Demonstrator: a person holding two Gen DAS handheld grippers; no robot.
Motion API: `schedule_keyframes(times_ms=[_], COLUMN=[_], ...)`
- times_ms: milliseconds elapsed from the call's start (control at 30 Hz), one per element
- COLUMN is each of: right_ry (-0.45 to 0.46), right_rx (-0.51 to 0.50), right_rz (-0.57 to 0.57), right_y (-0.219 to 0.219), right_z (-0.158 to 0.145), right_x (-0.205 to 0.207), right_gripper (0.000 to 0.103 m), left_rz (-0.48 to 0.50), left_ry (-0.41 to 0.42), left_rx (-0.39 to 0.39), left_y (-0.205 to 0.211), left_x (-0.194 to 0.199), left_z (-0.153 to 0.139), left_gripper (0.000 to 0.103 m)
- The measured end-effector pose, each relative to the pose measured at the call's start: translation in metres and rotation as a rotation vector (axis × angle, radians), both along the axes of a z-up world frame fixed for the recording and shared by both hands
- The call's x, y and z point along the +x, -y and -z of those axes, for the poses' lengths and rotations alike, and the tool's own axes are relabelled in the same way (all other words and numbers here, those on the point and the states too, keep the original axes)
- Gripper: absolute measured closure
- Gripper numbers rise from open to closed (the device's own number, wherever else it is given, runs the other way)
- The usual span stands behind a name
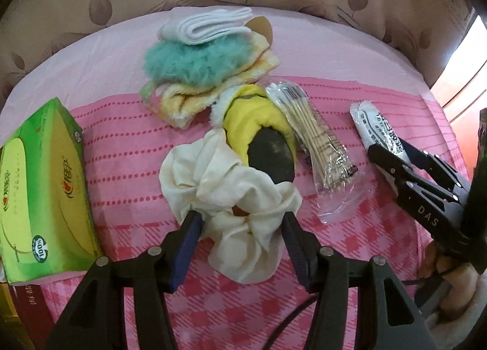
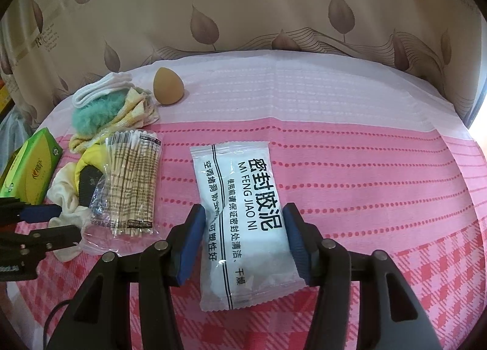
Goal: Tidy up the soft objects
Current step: 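Grasp the cream cloth scrunchie with the left gripper while the right gripper holds the white packet, then carry the cream scrunchie with the left gripper into the gold tin and release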
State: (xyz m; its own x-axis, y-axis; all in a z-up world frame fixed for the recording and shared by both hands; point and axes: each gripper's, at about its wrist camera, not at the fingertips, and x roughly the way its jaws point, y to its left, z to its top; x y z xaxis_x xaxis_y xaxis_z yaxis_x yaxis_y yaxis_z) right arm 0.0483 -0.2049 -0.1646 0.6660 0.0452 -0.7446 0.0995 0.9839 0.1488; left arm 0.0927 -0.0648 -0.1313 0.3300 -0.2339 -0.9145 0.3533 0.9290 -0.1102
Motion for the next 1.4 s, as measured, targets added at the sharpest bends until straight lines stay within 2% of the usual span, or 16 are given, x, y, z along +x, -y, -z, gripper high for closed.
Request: schedule_keyframes(times_ms=[67, 100, 200, 233, 900, 1167, 1400], right_ry=[0.001, 0.001, 0.002, 0.002, -0.001, -0.001, -0.004], right_rx=[0.002, 0.003, 0.005, 0.004, -0.004, -0.003, -0.012], right_rz=[0.000, 0.000, 0.000, 0.000, 0.003, 0.003, 0.001], right_y=[0.000, -0.001, 0.000, 0.000, -0.005, -0.006, -0.007], right_z=[0.000, 0.000, -0.001, -0.001, 0.000, 0.000, 0.000], right_x=[0.000, 0.000, -0.001, -0.001, 0.000, 0.000, 0.000], right_gripper=[0.051, 0.051, 0.051, 0.051, 0.051, 0.051, 0.050], left_rz=[-0.013, -0.018, -0.009, -0.007, 0.013, -0.030, -0.109], left_ry=[0.003, 0.006, 0.013, 0.015, 0.140, 0.195, 0.233], left_rx=[-0.033, -0.035, -0.005, -0.006, 0.011, 0.023, 0.042], left_y=[-0.008, -0.011, -0.015, -0.017, -0.016, -0.039, -0.077], left_x=[0.000, -0.001, -0.002, -0.003, -0.025, -0.029, -0.027], left_z=[0.000, 0.000, -0.001, -0.002, -0.048, -0.070, -0.089], left_gripper=[0.051, 0.068, 0.087, 0.089, 0.091, 0.091, 0.091])
